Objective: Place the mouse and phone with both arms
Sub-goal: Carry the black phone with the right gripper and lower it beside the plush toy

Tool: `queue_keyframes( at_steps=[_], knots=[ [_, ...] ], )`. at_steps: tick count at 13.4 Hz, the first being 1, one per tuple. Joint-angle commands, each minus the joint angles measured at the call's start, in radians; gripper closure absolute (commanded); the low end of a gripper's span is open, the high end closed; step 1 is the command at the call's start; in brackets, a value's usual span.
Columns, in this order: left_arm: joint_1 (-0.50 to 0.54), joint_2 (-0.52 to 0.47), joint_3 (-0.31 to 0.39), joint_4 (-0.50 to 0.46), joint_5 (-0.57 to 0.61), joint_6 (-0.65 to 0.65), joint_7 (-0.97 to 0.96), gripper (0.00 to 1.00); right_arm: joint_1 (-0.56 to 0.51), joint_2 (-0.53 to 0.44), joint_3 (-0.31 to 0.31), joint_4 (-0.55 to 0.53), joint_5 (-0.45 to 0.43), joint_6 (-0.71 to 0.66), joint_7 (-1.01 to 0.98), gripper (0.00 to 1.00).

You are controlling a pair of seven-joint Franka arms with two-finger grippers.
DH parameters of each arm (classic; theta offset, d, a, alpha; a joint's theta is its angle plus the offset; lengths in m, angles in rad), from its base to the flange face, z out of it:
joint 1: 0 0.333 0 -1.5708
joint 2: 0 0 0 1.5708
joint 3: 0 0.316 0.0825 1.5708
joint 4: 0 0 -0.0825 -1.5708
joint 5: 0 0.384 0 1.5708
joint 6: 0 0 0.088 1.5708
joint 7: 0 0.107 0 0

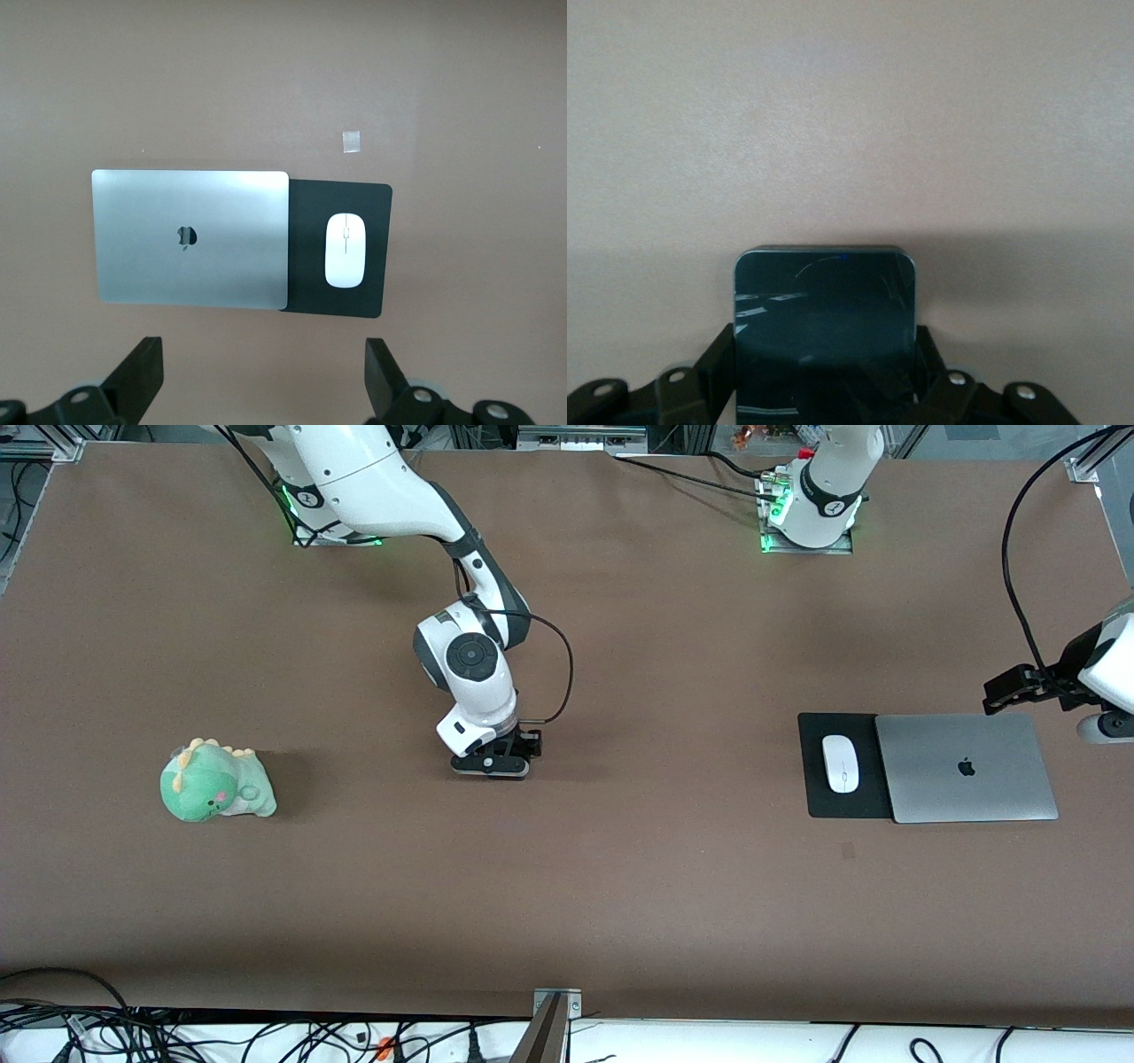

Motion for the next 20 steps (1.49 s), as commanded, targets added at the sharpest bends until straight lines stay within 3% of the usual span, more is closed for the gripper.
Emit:
queue_keyframes(
  at_steps=[1, 5, 7, 9, 11, 13, 15, 19, 20],
  knots=[
    [0.006, -0.005, -0.005, 0.054, -0.04, -0.058, 0.016, 0.0, -0.019, -0.001, -0.006, 0.078, -0.008, -0.136, -0.028, 1.0],
    [0.006, -0.004, -0.003, 0.059, -0.043, -0.065, 0.014, 0.0, -0.174, -0.082, -0.006, 0.102, 0.006, -0.32, -0.344, 1.0],
    [0.003, 0.001, -0.003, 0.051, -0.043, -0.065, 0.004, 0.0, -0.246, -0.122, -0.008, 0.048, 0.007, -0.32, -0.459, 1.0],
    [0.001, 0.001, -0.003, 0.051, -0.043, -0.065, 0.001, 0.0, -0.326, -0.165, -0.006, -0.031, 0.007, -0.269, -0.551, 1.0],
    [0.001, -0.001, -0.006, 0.057, -0.043, -0.066, -0.015, 0.0, -0.409, -0.208, -0.006, -0.175, 0.009, -0.082, -0.677, 1.0],
    [0.001, -0.005, -0.008, 0.057, -0.043, -0.066, -0.022, 0.0, -0.45, -0.211, -0.006, -0.252, 0.01, 0.032, -0.71, 1.0],
    [0.001, -0.005, -0.034, 0.057, -0.043, -0.066, -0.044, 0.0, -0.496, -0.211, -0.005, -0.3, 0.013, 0.113, -0.711, 1.0],
    [0.0, -0.002, -0.046, 0.057, -0.043, -0.06, -0.059, 0.0, -0.513, -0.208, -0.005, -0.312, 0.133, 0.126, -0.713, 1.0],
    [0.0, -0.002, -0.046, 0.057, -0.049, -0.057, -0.058, 0.0, -0.515, -0.205, -0.005, -0.309, 0.139, 0.125, -0.708, 0.5]
  ],
)
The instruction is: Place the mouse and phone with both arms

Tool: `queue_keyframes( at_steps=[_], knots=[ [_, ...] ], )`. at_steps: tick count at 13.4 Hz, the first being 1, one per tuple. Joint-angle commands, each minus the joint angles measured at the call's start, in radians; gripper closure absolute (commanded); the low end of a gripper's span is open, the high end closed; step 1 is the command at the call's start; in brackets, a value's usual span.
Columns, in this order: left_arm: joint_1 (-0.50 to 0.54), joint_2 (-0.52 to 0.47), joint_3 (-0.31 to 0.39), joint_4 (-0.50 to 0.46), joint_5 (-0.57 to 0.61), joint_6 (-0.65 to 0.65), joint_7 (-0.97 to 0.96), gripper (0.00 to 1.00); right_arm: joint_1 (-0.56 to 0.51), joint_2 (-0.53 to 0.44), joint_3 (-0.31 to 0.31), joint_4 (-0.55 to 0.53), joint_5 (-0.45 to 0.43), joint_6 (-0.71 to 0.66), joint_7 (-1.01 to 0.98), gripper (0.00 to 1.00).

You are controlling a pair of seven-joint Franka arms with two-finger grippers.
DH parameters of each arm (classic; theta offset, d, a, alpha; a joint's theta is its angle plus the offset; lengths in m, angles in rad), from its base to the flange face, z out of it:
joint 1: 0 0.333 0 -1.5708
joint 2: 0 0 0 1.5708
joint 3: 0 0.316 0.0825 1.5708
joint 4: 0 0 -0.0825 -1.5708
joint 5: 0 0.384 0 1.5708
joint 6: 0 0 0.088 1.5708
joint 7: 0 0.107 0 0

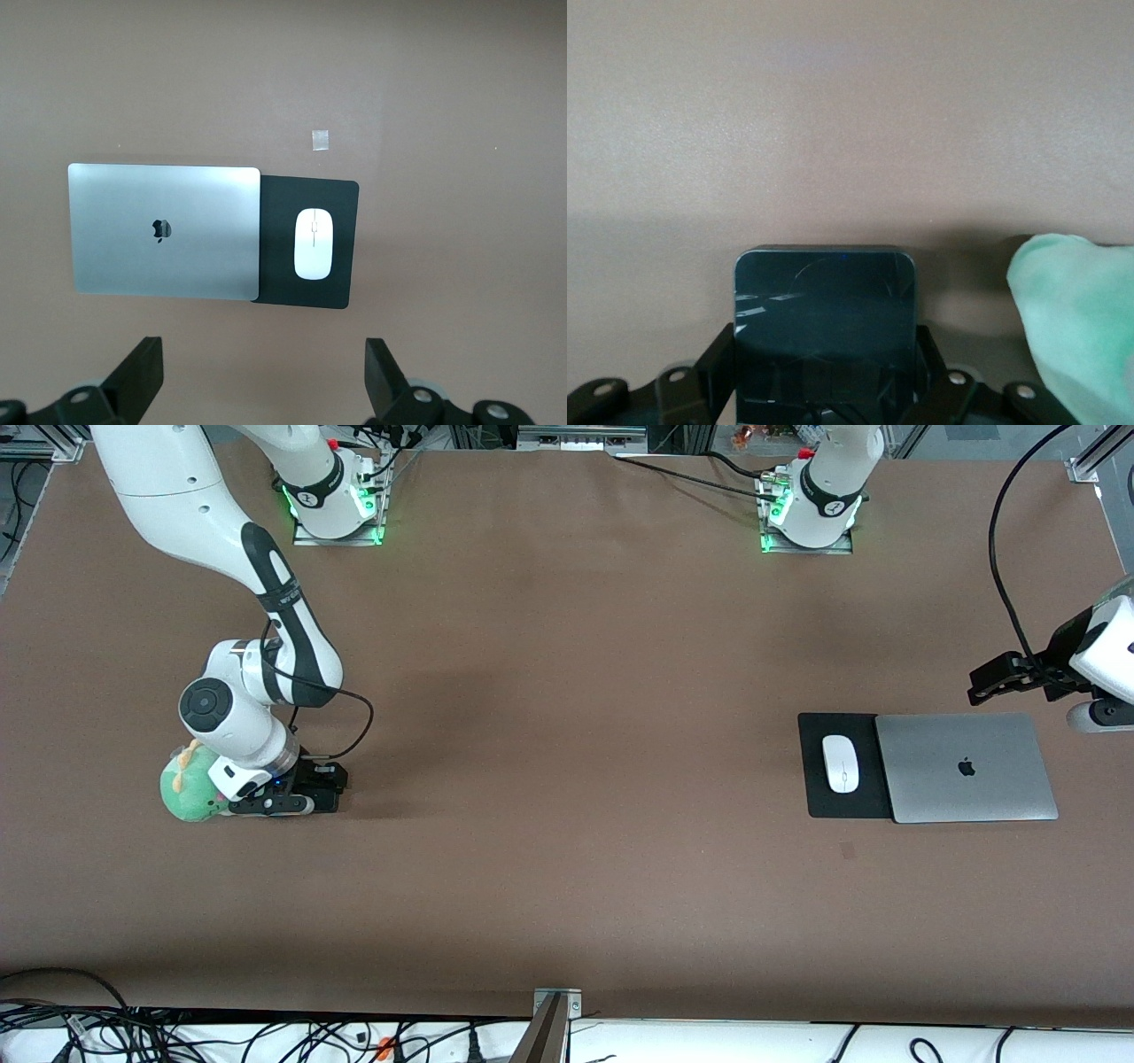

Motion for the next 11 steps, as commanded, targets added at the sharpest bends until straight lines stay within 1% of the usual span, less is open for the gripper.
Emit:
queue_keyframes(
  at_steps=[1, 3, 4, 6, 7, 8, 10, 11],
  knots=[
    [0.003, 0.0, -0.003, 0.015, -0.023, -0.008, -0.006, 0.0, -0.014, -0.042, 0.019, -0.034, 0.051, 0.003, -0.011, 0.01],
    [-0.011, 0.0, 0.009, 0.015, -0.022, -0.003, 0.011, 0.0, -0.014, -0.05, 0.023, -0.007, 0.056, -0.035, -0.012, 0.0],
    [-0.053, -0.003, 0.043, 0.015, -0.02, -0.004, 0.011, 0.0, -0.014, -0.052, 0.023, 0.036, 0.054, -0.107, -0.014, 0.0],
    [-0.174, -0.008, 0.161, 0.013, -0.02, -0.012, 0.01, 0.0, -0.016, -0.053, 0.016, 0.137, 0.056, -0.268, -0.018, 0.0],
    [-0.216, -0.008, 0.202, 0.013, -0.022, -0.012, 0.01, 0.0, -0.016, -0.064, 0.009, 0.165, 0.057, -0.316, -0.019, 0.0],
    [-0.236, -0.009, 0.225, 0.013, -0.022, -0.014, 0.01, 0.0, -0.016, -0.082, 0.005, 0.169, 0.057, -0.331, -0.02, 0.0],
    [-0.261, -0.011, 0.239, 0.007, -0.022, -0.015, 0.008, 0.0, -0.019, -0.133, 0.003, 0.169, 0.057, -0.374, -0.02, 0.0],
    [-0.256, -0.02, 0.238, 0.009, -0.023, -0.017, 0.005, 0.0, -0.025, -0.166, 0.002, 0.169, 0.057, -0.406, -0.02, 0.0]
  ],
)
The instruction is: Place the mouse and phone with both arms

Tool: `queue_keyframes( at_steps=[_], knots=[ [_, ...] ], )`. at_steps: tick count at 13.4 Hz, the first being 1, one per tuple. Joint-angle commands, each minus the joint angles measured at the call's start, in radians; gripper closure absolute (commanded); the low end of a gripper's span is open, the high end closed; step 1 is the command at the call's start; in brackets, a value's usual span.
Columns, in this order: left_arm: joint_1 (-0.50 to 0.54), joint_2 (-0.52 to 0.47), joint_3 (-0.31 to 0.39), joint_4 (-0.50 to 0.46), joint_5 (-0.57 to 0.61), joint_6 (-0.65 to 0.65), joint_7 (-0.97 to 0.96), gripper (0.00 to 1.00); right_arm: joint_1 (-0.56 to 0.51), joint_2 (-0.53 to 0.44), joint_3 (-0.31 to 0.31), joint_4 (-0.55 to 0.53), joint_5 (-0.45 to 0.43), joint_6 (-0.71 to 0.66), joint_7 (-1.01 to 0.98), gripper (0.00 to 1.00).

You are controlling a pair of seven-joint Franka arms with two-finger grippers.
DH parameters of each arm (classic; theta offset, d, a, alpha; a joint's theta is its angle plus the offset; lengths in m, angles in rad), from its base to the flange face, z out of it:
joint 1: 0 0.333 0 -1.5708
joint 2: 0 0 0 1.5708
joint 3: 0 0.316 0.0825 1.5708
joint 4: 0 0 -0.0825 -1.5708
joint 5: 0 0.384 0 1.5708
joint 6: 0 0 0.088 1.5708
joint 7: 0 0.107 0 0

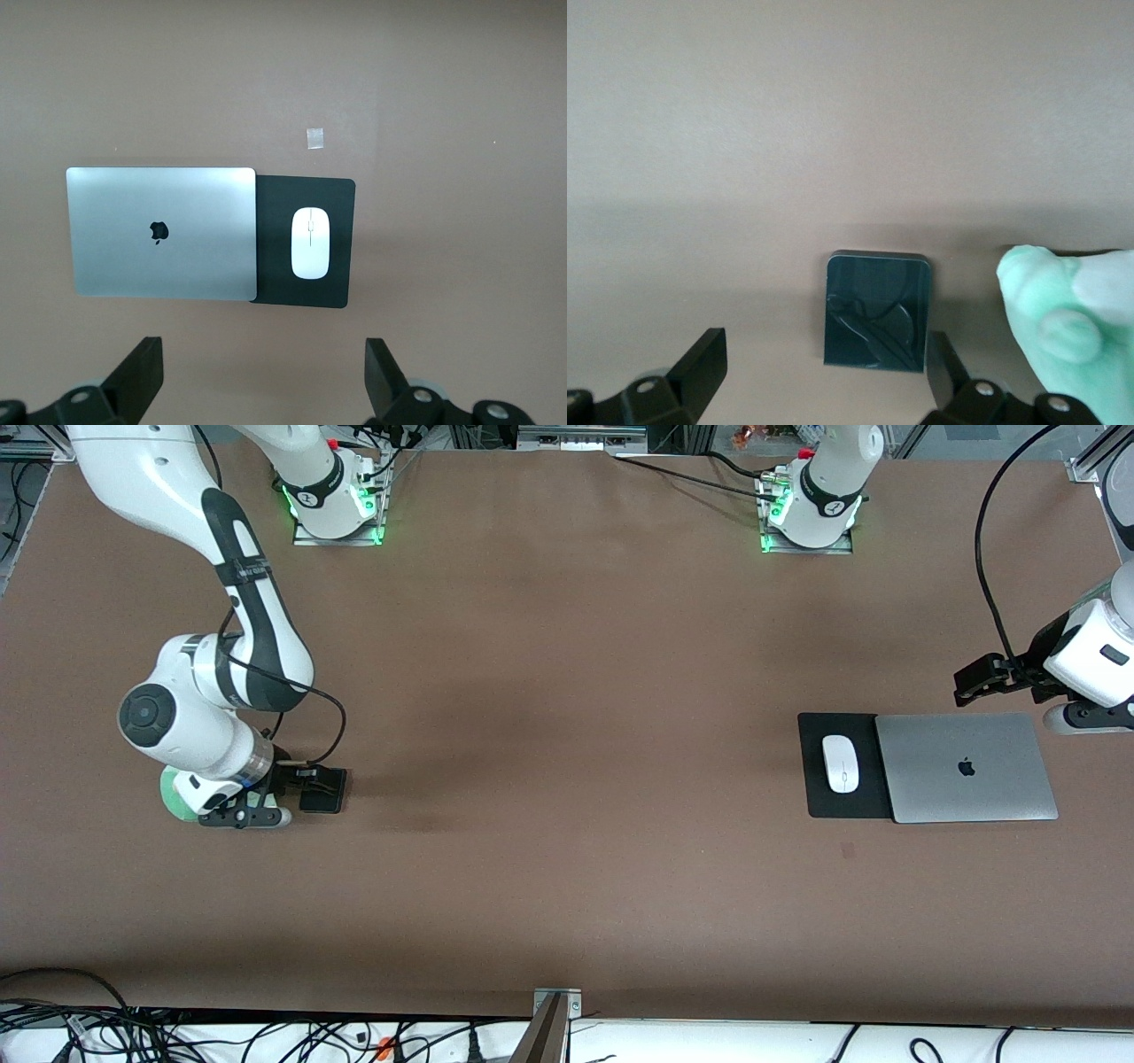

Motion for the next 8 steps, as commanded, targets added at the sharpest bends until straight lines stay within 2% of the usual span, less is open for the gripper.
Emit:
queue_keyframes(
  at_steps=[1, 6, 8],
  knots=[
    [-0.015, -0.022, 0.019, 0.005, -0.022, -0.019, 0.008, 0.0, -0.018, -0.103, 0.001, -0.012, 0.022, -0.095, -0.021, 0.0],
    [-0.012, -0.022, 0.018, 0.005, -0.048, -0.019, 0.008, 0.0, -0.019, -0.291, -0.051, -0.01, 0.013, -0.339, -0.018, 0.0],
    [-0.01, -0.019, 0.02, 0.005, -0.052, -0.017, 0.007, 0.0, -0.05, -0.372, -0.051, -0.012, 0.002, -0.406, -0.018, 0.0]
  ],
)
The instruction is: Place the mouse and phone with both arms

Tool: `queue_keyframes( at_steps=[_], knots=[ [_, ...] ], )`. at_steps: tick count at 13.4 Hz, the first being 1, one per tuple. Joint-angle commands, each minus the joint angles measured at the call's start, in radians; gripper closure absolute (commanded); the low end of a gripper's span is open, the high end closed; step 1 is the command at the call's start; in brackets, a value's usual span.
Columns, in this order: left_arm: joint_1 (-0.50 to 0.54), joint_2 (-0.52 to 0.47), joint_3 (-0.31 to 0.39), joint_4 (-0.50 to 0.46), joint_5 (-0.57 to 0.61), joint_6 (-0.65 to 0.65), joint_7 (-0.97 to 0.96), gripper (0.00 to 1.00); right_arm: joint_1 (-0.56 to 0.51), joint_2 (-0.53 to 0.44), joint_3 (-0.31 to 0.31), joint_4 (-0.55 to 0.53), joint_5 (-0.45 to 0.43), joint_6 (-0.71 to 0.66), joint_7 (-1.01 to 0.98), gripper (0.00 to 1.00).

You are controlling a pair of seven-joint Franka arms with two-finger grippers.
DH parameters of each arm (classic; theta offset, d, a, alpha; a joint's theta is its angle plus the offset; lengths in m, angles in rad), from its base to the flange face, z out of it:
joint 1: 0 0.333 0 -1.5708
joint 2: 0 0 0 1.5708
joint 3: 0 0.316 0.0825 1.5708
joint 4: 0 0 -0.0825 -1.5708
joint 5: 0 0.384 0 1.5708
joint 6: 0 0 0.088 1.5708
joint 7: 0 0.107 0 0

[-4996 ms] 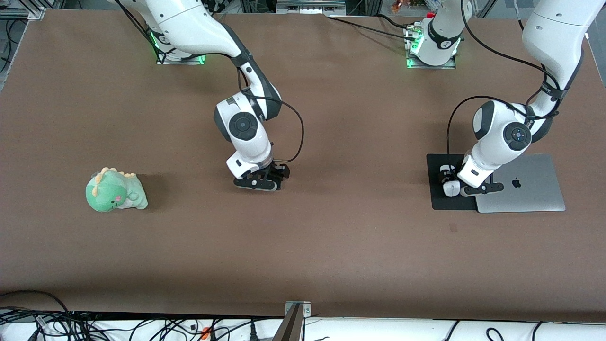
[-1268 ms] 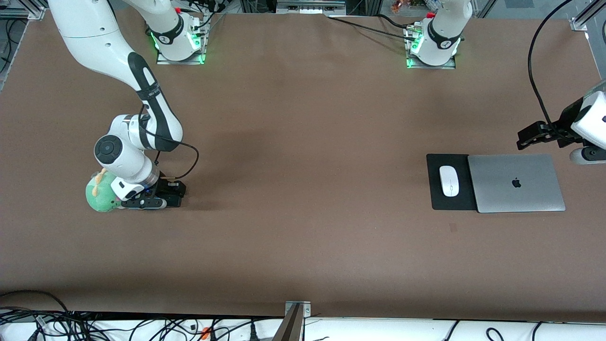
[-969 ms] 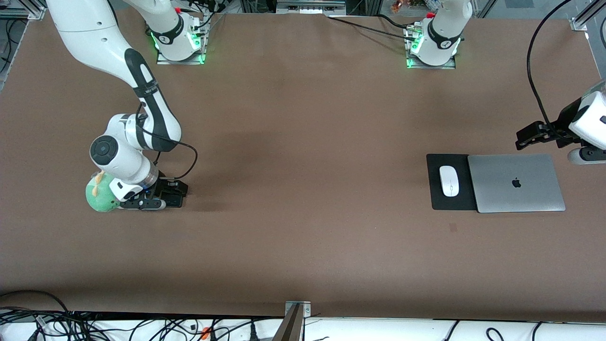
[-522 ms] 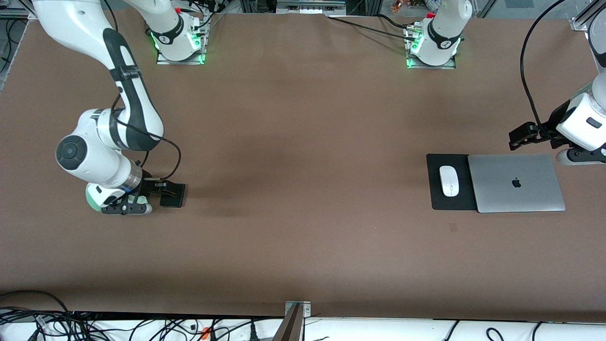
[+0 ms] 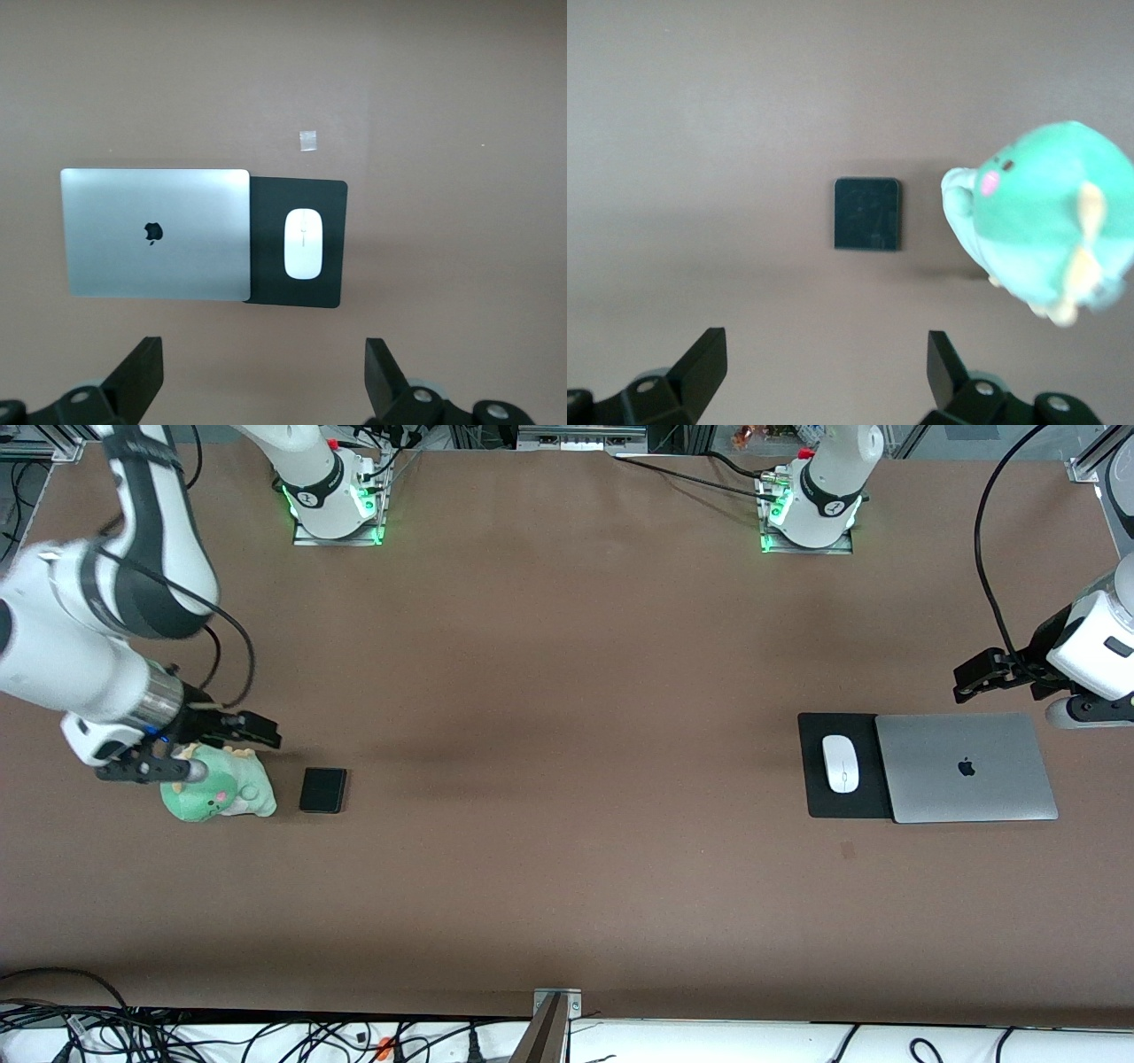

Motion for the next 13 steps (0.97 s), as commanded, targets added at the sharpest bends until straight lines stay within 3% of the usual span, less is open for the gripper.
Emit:
queue_keyframes(
  at_steps=[1, 7, 13],
  knots=[
    [-0.007, -0.008, 0.014, 0.004, -0.027, -0.017, 0.007, 0.0, -0.076, -0.109, 0.013, -0.019, -0.004, -0.119, -0.019, 0.0],
    [-0.007, -0.013, 0.019, 0.007, -0.016, -0.039, -0.002, 0.0, -0.16, -0.18, 0.077, 0.148, -0.143, -0.362, -0.009, 0.0],
    [-0.007, -0.013, 0.016, 0.007, -0.012, -0.045, -0.004, 0.0, -0.173, -0.16, 0.093, 0.28, -0.17, -0.401, -0.021, 0.0]
  ],
)
